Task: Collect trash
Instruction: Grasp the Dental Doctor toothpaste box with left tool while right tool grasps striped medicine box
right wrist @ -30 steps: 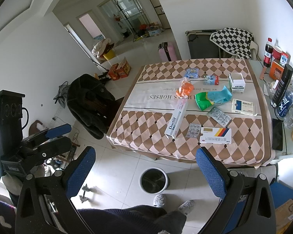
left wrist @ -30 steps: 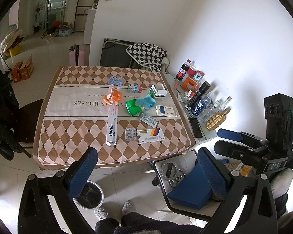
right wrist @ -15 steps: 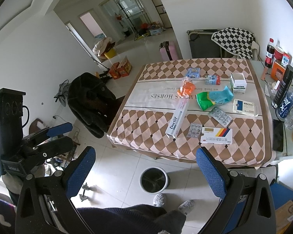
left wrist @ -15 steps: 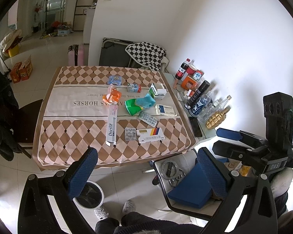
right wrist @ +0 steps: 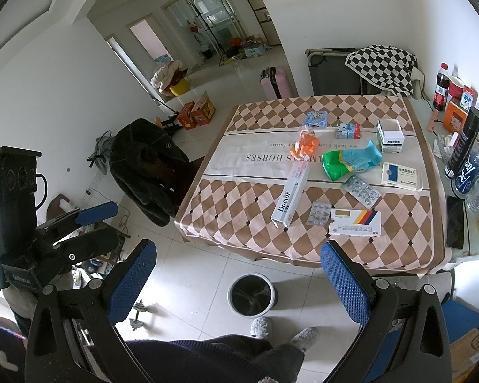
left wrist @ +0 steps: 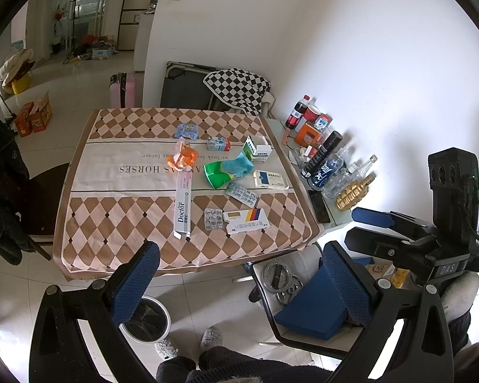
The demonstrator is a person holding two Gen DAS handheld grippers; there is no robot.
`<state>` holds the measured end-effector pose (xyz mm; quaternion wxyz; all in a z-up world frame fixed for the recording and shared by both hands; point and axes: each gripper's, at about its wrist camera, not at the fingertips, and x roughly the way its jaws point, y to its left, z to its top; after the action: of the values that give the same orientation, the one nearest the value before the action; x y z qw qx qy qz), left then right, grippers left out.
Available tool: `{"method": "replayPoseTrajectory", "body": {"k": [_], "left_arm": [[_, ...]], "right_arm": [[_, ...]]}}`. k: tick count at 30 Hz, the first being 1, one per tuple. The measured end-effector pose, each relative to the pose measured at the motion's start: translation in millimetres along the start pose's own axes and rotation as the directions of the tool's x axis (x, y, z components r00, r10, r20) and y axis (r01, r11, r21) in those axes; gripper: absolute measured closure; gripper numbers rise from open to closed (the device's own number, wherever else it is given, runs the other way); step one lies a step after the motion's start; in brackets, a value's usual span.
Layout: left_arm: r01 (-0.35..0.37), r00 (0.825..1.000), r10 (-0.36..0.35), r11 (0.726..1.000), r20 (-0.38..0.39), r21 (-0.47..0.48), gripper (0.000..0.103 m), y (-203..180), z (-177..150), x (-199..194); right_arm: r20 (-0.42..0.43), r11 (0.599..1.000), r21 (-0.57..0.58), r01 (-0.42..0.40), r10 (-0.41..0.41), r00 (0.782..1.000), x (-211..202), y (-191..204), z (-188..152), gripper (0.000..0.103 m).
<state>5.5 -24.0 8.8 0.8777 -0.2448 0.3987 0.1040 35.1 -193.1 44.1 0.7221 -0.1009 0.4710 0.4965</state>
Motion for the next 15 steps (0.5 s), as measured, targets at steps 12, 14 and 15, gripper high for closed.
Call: {"method": "replayPoseTrajectory", "body": {"k": [12, 14, 15], "left_arm": [[-0.288, 0.958, 0.288, 0.955, 0.013, 0.064, 0.000, 15.9, 15.3, 52.5], [-0.341, 0.939, 0.343, 0.937, -0.015, 0.076, 0.000, 30.2, 17.5, 82.0], [-0.350, 0.935, 0.353, 0.933, -0.029, 0.076, 0.000, 37.5, 17.9, 97.8]], "right_arm": [[0.046, 0.946, 0.262, 0.189, -0.208, 0.977, 17.7, -33.2, -10.8, 0.000], [0.020, 0.887, 0.398, 0.236, -0.265, 0.964, 29.4, -58.9, -15.7, 0.000], [0.011, 0.860, 0.445, 0.248, -0.282, 0.959, 36.3, -70.6, -17.3, 0.000]]}}
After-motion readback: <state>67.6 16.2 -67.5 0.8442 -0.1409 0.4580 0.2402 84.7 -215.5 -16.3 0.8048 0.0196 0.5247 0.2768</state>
